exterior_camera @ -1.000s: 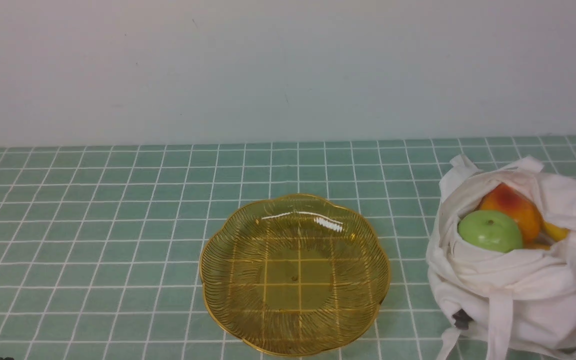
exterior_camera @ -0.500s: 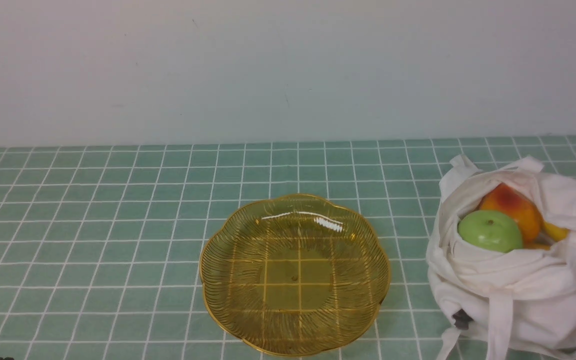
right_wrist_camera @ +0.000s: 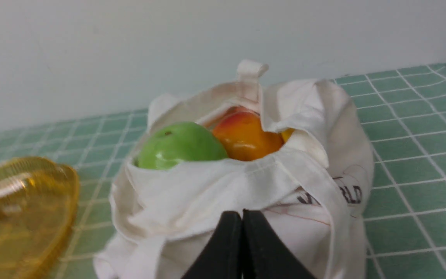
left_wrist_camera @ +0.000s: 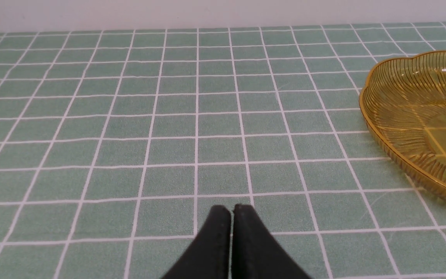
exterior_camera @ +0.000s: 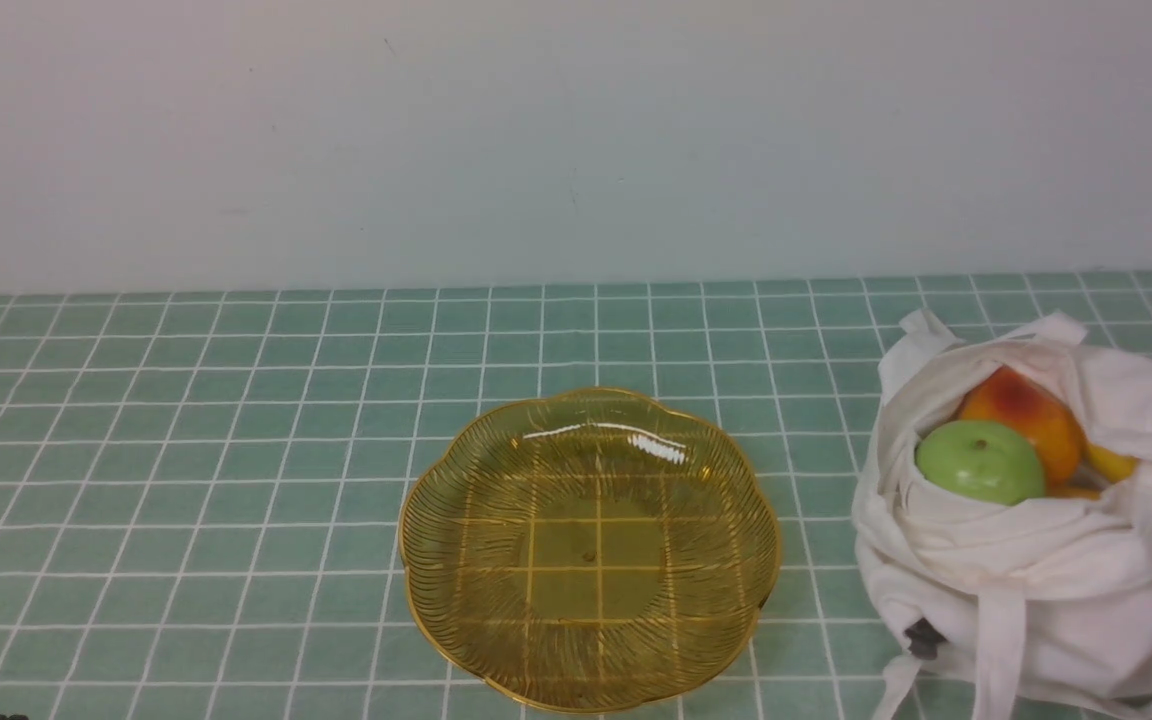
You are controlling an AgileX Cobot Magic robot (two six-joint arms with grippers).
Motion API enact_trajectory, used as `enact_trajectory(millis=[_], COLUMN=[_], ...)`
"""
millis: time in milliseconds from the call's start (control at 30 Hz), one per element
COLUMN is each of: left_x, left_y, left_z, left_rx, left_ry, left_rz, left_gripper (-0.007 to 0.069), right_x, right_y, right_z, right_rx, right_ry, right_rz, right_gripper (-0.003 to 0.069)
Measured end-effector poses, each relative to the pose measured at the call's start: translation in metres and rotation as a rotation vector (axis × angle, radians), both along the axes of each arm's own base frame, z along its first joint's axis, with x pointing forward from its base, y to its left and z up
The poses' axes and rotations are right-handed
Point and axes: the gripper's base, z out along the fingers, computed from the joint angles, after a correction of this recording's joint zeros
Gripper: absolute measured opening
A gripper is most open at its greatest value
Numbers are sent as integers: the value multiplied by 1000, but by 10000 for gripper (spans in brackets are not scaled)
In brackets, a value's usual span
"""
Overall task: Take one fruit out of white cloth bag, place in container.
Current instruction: 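Reach into the cloth bag and grasp a fruit inside it with the right gripper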
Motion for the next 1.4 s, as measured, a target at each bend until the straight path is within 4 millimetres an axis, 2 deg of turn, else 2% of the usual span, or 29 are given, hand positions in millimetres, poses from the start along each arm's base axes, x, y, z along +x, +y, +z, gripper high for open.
enact_trajectory(millis=[100,400,500,667,733,800,833,867,933,1000,1033,1067,1100,1133,1200,1400], left_x=[0,0,0,0,0,0,0,0,0,0,0,0,0,0,0,0], left_y=[0,0,0,0,0,0,0,0,0,0,0,0,0,0,0,0], left_z=[0,0,0,0,0,0,0,0,0,0,0,0,0,0,0,0], left_rx=[0,0,0,0,0,0,0,0,0,0,0,0,0,0,0,0], left_ry=[0,0,0,0,0,0,0,0,0,0,0,0,0,0,0,0], left_rz=[0,0,0,0,0,0,0,0,0,0,0,0,0,0,0,0], left_gripper=[-8,-8,-8,-8,-8,-8,-8,-8,-8,-8,-8,-8,-8,-8,-8,-8], right_x=[1,0,0,-3,-5,-4,-3,3,18,35,50,61,76,79,119,183], right_y=[1,-2,-2,-7,-7,-3,-1,2,6,8,10,10,10,10,11,16], right_z=[8,22,25,38,57,90,98,114,133,145,148,150,147,147,136,118], right_rx=[130,197,319,492,589,582,558,496,391,288,211,175,120,111,45,9], right_ry=[-89,-244,-268,-405,-426,-369,-339,-257,-91,65,220,294,442,463,711,876], right_rz=[-6,-22,-28,-42,-28,0,6,17,31,39,53,56,69,70,106,175], right_gripper=[-15,-15,-15,-15,-15,-15,-15,-15,-13,-12,-12,-11,-11,-11,-11,-7])
